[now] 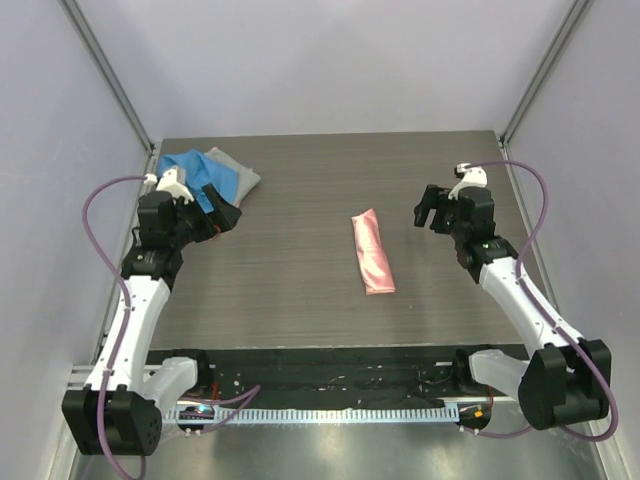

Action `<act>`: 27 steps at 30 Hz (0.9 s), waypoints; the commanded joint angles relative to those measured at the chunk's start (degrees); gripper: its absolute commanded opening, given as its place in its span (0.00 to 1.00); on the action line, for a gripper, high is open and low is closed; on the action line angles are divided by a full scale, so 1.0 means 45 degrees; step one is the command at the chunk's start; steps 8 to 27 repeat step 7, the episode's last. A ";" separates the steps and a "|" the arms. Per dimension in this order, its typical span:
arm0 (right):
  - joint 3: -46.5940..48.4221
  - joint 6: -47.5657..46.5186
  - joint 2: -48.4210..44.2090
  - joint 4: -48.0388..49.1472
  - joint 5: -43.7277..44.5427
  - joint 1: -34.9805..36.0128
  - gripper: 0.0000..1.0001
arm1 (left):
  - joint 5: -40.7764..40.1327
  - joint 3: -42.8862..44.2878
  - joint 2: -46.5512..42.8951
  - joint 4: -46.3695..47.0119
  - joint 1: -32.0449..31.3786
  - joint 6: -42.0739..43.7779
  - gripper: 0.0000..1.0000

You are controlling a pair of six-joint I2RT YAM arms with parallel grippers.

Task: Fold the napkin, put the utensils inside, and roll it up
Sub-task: Roll the napkin with the utensil

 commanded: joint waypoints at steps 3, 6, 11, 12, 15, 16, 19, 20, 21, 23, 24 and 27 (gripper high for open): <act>-0.0817 0.0242 -0.0468 0.1967 0.0621 0.0061 0.85 | -0.0664 -0.0518 -0.0673 0.1083 0.0075 0.0345 1.00; -0.0993 0.0340 -0.0468 0.1967 0.0660 0.0080 0.85 | -0.0605 -0.0518 -0.0673 0.1083 0.0075 0.0384 1.00; -0.1032 0.0340 -0.0507 0.1967 0.0679 0.0061 0.85 | -0.0605 -0.0518 -0.0673 0.1102 0.0094 0.0345 1.00; -0.1032 0.0340 -0.0507 0.1967 0.0679 0.0061 0.85 | -0.0605 -0.0518 -0.0673 0.1102 0.0094 0.0345 1.00; -0.1032 0.0340 -0.0507 0.1967 0.0679 0.0061 0.85 | -0.0605 -0.0518 -0.0673 0.1102 0.0094 0.0345 1.00; -0.1032 0.0340 -0.0507 0.1967 0.0679 0.0061 0.85 | -0.0605 -0.0518 -0.0673 0.1102 0.0094 0.0345 1.00; -0.1032 0.0340 -0.0507 0.1967 0.0679 0.0061 0.85 | -0.0605 -0.0518 -0.0673 0.1102 0.0094 0.0345 1.00; -0.1032 0.0340 -0.0507 0.1967 0.0679 0.0061 0.85 | -0.0605 -0.0518 -0.0673 0.1102 0.0094 0.0345 1.00; -0.1032 0.0340 -0.0507 0.1967 0.0679 0.0061 0.85 | -0.0605 -0.0518 -0.0673 0.1102 0.0094 0.0345 1.00; -0.1032 0.0340 -0.0507 0.1967 0.0679 0.0061 0.85 | -0.0605 -0.0518 -0.0673 0.1102 0.0094 0.0345 1.00; -0.1032 0.0340 -0.0507 0.1967 0.0679 0.0061 0.85 | -0.0605 -0.0518 -0.0673 0.1102 0.0094 0.0345 1.00; -0.1032 0.0340 -0.0507 0.1967 0.0679 0.0061 0.85 | -0.0605 -0.0518 -0.0673 0.1102 0.0094 0.0345 1.00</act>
